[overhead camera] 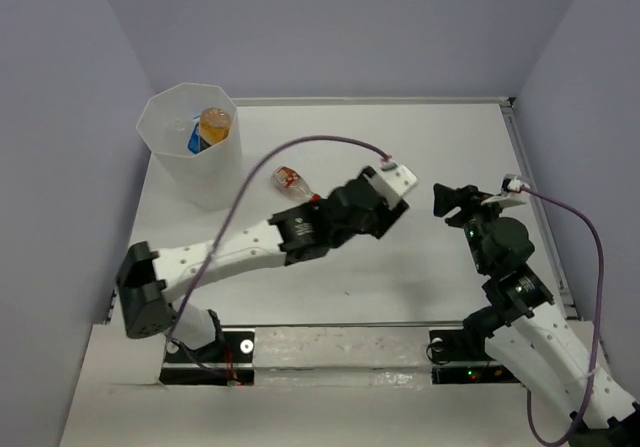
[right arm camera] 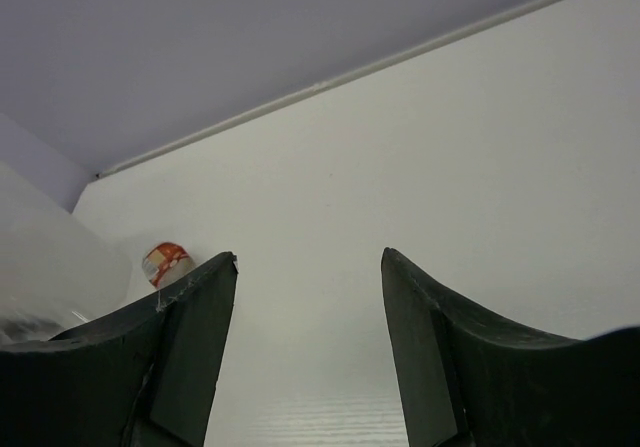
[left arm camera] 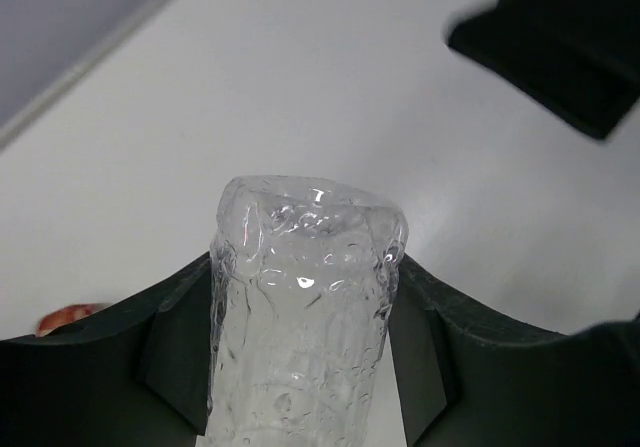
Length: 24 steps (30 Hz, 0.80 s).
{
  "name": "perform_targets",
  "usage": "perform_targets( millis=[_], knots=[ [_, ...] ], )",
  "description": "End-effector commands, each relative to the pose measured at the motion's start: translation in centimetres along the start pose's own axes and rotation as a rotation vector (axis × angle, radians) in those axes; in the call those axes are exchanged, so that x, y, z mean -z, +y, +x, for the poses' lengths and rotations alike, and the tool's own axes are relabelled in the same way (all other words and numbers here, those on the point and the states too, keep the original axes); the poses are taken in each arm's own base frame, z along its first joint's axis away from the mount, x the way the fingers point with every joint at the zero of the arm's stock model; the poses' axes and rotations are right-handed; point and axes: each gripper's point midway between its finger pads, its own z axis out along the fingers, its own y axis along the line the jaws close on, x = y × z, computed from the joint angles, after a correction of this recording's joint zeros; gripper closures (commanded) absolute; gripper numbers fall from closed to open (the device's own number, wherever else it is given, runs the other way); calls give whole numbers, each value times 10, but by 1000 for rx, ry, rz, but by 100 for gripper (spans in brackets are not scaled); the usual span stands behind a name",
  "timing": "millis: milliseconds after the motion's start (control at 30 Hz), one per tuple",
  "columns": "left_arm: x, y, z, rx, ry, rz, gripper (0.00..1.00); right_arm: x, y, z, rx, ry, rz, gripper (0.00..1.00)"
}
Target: Put the plastic bottles in the bin
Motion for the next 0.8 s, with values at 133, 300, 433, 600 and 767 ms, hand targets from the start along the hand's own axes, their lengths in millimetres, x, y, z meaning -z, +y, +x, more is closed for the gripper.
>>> perform_targets(
  millis=[133,300,433,600,767],
  knots=[
    [208,225,-148,458,-734,-472,62,-30,57,-1,-59,2,-223,33],
    [298,304,-180,509,-938,-692,61,-61,89,48,-35,151,-340,30],
    [347,375,-183,480,-1040,-922,61,-84,112,95,38,268,-371,29],
    [343,452,-164,480,-1055,-991,61,-100,139,134,147,390,-454,24],
    [329,507,-121,526,-997,-1061,61,-111,159,169,269,542,-569,17]
  ],
)
